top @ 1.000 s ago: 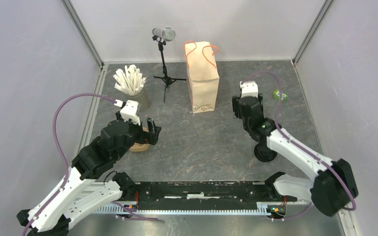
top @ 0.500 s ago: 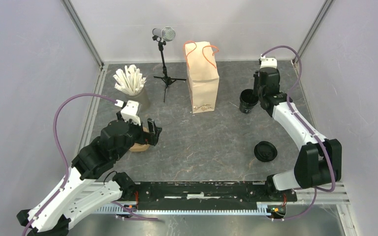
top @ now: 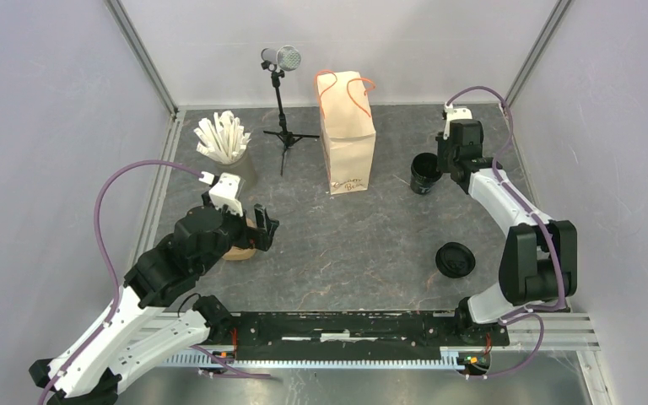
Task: Pack the takeout coffee
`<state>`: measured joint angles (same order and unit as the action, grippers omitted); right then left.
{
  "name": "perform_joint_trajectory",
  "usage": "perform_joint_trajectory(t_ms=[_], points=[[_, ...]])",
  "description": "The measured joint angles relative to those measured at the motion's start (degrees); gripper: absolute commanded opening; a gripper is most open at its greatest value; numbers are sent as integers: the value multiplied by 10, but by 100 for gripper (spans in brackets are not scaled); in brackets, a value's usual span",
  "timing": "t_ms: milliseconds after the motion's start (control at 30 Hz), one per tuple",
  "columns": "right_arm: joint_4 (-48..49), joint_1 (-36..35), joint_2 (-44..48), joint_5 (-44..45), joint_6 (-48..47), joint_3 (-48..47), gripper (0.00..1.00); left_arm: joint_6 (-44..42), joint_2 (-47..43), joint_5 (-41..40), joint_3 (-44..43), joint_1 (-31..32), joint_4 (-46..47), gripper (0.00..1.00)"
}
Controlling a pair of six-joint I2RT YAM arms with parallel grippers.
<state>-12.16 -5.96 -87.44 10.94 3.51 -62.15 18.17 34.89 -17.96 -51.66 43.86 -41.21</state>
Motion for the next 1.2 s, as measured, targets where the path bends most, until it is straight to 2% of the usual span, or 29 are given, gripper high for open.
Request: perform_joint_trajectory(t_ms=[267,500,700,967,1200], points=[[0,9,-14,-14,-13,0,27,0,2,0,0,0,0,100],[1,10,-18,-19,-19,0,15,0,6,0,0,0,0,100],[1,11,-18,-19,-21,0,21,0,9,0,1,0,0,100],[1,12,-18,-19,-21,0,18,0,11,0,2,0,0,100],[1,15,-18,-19,-21,0,19,0,14,0,2,0,0,100]])
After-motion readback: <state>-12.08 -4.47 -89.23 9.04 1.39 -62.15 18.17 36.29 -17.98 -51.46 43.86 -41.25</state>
